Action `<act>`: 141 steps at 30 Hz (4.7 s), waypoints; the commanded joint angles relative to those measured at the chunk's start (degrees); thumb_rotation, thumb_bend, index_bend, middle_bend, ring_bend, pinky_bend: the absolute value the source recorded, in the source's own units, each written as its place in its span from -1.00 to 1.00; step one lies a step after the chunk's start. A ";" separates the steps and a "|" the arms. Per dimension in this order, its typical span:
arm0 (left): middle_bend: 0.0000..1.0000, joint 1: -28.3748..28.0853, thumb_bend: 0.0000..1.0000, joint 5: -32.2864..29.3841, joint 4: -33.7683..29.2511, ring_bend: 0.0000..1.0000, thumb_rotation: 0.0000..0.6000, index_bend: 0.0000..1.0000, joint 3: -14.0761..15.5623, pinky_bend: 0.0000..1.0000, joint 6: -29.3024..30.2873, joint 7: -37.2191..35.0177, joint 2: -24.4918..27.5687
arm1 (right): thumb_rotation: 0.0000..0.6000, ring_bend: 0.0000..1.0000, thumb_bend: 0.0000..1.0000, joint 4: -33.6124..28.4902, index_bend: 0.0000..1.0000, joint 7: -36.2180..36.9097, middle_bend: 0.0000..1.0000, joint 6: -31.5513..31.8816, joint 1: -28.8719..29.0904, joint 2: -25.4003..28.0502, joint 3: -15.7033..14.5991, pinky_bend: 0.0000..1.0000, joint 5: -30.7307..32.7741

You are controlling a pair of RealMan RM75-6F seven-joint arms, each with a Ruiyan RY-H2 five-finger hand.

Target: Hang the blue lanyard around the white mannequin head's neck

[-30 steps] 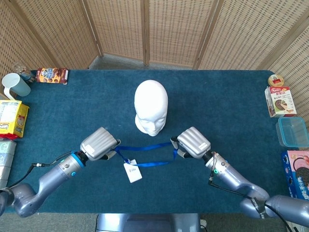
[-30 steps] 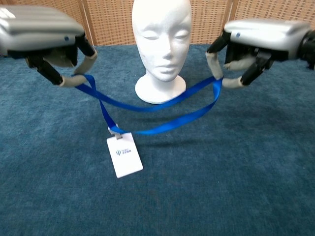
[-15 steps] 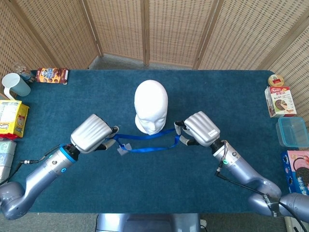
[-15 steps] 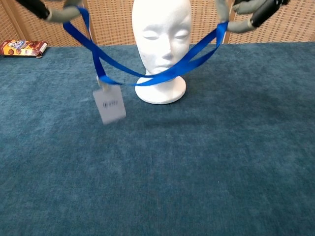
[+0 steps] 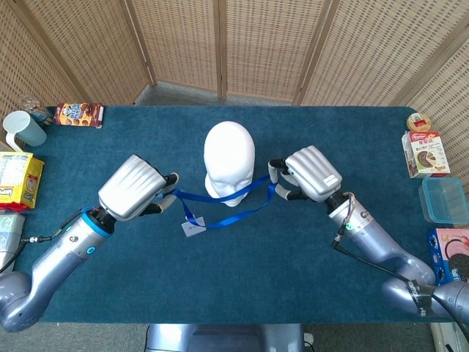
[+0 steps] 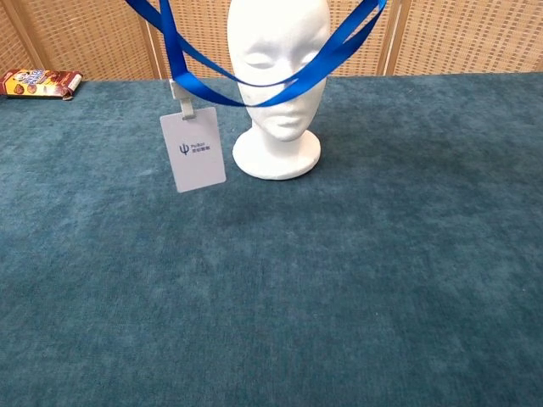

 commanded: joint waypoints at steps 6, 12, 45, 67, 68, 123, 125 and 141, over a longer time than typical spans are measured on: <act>1.00 -1.44 -0.06 -2.29 -1.55 1.00 0.64 0.31 -2.04 1.00 0.00 2.99 -0.67 | 1.00 1.00 -0.08 2.89 0.50 2.50 1.00 -1.18 1.03 0.33 1.10 1.00 0.99; 1.00 -2.70 -0.06 -5.19 -2.28 1.00 0.64 0.31 -3.12 1.00 -0.15 5.53 -2.08 | 1.00 1.00 -0.08 4.90 0.51 4.07 1.00 -1.99 2.00 0.46 1.88 1.00 1.29; 1.00 -7.65 -0.05 -13.76 1.98 1.00 0.64 0.31 -8.36 1.00 1.46 7.37 -4.80 | 1.00 1.00 -0.08 12.06 0.53 5.04 1.00 -3.75 6.44 -1.55 6.50 1.00 7.66; 1.00 -6.91 -0.03 -11.01 7.32 1.00 0.64 0.31 -8.68 1.00 7.63 7.00 -7.33 | 1.00 1.00 -0.08 16.41 0.54 6.36 1.00 -3.67 9.01 -4.56 8.32 1.00 9.70; 1.00 -6.81 -0.03 -10.91 7.51 1.00 0.64 0.31 -8.74 1.00 8.06 7.02 -7.53 | 1.00 1.00 -0.08 16.54 0.54 6.38 1.00 -3.55 9.12 -4.68 8.43 1.00 9.73; 1.00 -5.63 -0.03 -14.41 10.46 1.00 0.64 0.34 -5.72 1.00 6.47 12.77 -9.37 | 1.00 1.00 -0.08 19.58 0.55 1.74 1.00 -6.27 10.04 -7.41 4.94 1.00 10.36; 1.00 -5.79 -0.03 -14.19 10.19 1.00 0.64 0.34 -5.78 1.00 6.54 13.07 -9.35 | 1.00 1.00 -0.08 19.59 0.55 1.67 1.00 -6.26 10.10 -7.51 5.01 1.00 10.47; 1.00 -6.62 -0.03 -15.69 8.71 1.00 0.61 0.34 -5.08 1.00 5.23 13.67 -10.84 | 1.00 1.00 -0.08 20.09 0.55 1.10 1.00 -7.08 10.69 -8.71 4.67 1.00 10.78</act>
